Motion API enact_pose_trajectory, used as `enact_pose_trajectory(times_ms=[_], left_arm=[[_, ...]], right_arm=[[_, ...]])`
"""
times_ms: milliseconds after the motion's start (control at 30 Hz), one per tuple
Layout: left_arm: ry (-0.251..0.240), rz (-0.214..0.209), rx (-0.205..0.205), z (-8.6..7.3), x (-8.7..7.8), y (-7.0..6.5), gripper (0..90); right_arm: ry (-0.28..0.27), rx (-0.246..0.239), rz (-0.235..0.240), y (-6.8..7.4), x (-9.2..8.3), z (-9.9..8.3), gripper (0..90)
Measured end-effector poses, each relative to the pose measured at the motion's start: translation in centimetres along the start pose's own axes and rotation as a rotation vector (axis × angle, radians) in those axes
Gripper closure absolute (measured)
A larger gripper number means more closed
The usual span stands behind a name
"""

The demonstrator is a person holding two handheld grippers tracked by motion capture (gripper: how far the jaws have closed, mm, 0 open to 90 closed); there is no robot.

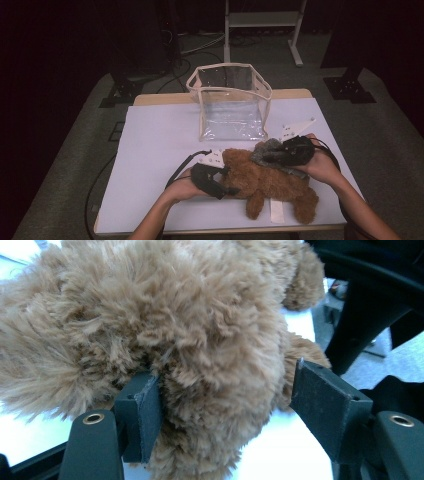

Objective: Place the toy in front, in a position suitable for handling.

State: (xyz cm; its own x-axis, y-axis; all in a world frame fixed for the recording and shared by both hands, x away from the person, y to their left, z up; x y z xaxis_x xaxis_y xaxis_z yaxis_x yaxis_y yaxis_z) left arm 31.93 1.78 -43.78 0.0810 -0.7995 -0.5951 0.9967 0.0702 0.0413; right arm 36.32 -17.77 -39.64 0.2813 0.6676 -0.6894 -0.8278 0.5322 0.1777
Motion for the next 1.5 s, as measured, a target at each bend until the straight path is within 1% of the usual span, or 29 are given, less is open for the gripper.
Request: enact_pose_trajectory(times_ms=[100,133,167,200,233,267,300,333,367,400,467,533,600,667,733,767,867,967,1000,1067,1133,1200,1233,1267,1300,1367,1400,1433,1500], left_arm=[[0.003,-0.001,0.01,0.2,0.3,-0.1,31.0],[0.009,-0.001,0.019,0.2,0.5,-0.2,31.0],[0.009,-0.001,0.019,0.2,0.5,-0.2,31.0],[0.024,0.013,0.038,0.2,0.7,-0.2,31.5],[0.045,0.029,0.049,0.1,0.7,-0.1,32.5],[0.059,0.043,0.056,0.0,0.7,-0.1,32.7],[0.064,0.045,0.062,-0.1,0.5,-0.1,32.7],[0.063,0.044,0.063,-0.1,0.5,-0.1,32.6],[0.062,0.045,0.067,-0.1,0.4,-0.1,32.4],[0.061,0.044,0.073,-0.1,0.5,-0.2,32.2],[0.066,0.049,0.08,0.0,0.6,-0.2,32.2],[0.071,0.054,0.075,-0.1,0.5,-0.1,32.3],[0.081,0.084,0.061,-0.3,0.4,0.3,34.5],[0.08,0.12,0.03,-0.5,0.2,1.0,35.5],[0.068,0.134,0.008,-0.5,0.2,1.4,34.2],[0.07,0.141,0.004,-0.4,0.3,1.5,33.5],[0.077,0.15,-0.002,-0.3,0.4,1.7,32.7],[0.063,0.157,-0.018,-0.2,0.4,2.0,32.4],[0.056,0.152,-0.023,-0.2,0.4,2.1,32.3],[0.052,0.153,-0.027,-0.2,0.3,2.2,32.0],[0.049,0.151,-0.026,-0.2,0.3,2.2,31.7],[0.044,0.146,-0.025,-0.3,0.3,2.1,30.5],[0.044,0.146,-0.025,-0.3,0.3,2.1,29.4],[0.042,0.141,-0.022,-0.6,0.3,2.1,29.4],[0.043,0.137,-0.026,-0.8,0.3,2.1,27.5],[0.053,0.127,-0.037,-1.4,0.5,2.1,24.6],[0.062,0.127,-0.043,-1.7,0.6,2.2,22.8],[0.064,0.126,-0.051,-1.9,0.7,2.3,21.6],[0.046,0.126,-0.065,-2.2,0.8,2.5,21.7]], right_arm=[[-0.005,-0.022,0.048,1.2,0.7,1.3,75.6],[-0.003,-0.028,0.059,1.6,1.1,1.7,75.5],[-0.007,-0.034,0.068,2.0,1.5,2.2,75.5],[-0.018,-0.033,0.075,2.2,1.8,2.6,75.4],[-0.025,-0.022,0.083,2.5,2.1,3.0,75.4],[-0.016,-0.022,0.083,2.5,2.4,3.2,75.3],[0.0,-0.026,0.071,2.4,2.8,3.3,75.2],[0.008,-0.018,0.063,2.2,3.0,3.4,75.1],[0.011,0.008,0.064,2.0,3.1,3.6,74.9],[0.011,0.023,0.064,1.7,3.3,3.7,74.7],[0.0,0.041,0.061,1.5,3.7,4.1,74.6],[0.003,0.041,0.062,1.5,4.2,4.4,74.6],[0.004,0.037,0.066,1.9,4.2,4.5,74.7],[-0.004,0.036,0.082,2.2,3.7,4.3,74.8],[-0.017,0.044,0.091,2.4,2.8,3.7,74.8],[-0.02,0.043,0.091,2.6,2.3,3.3,74.8],[-0.034,0.055,0.088,3.4,0.7,1.9,74.9],[-0.045,0.068,0.053,4.5,-0.9,0.8,75.1],[-0.054,0.07,0.048,4.9,-1.3,0.4,75.1],[-0.052,0.08,0.043,5.5,-1.8,-0.2,75.1],[-0.049,0.088,0.047,5.8,-1.7,-0.8,75.1],[-0.034,0.087,0.018,5.7,-1.0,-1.3,75.1],[-0.034,0.087,0.018,5.7,-1.0,-1.3,75.1],[-0.029,0.087,0.004,5.5,-0.7,-1.4,75.0],[-0.029,0.081,-0.011,5.3,-0.2,-1.5,75.0],[-0.029,0.048,-0.047,5.2,0.1,-1.4,75.0],[-0.032,0.039,-0.059,5.0,0.1,-1.3,75.1],[-0.031,0.031,-0.064,4.7,0.2,-1.2,75.1],[-0.024,0.022,-0.064,4.0,0.4,-0.9,75.3]])
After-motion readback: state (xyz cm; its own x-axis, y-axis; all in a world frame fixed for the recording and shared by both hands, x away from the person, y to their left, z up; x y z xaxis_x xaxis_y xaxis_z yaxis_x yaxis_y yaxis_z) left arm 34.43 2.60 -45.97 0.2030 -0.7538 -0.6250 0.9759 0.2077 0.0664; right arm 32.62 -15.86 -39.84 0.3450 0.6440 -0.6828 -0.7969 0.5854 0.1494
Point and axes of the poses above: each handheld gripper's, and its own axes: x roughly forward along the jaws, z roughly out of its top, y roughly to its left, the point moved 6 cm from there along x, roughly forward along the jaws, and after that the axes turned 12 degrees about x, right-handed, at the moved point
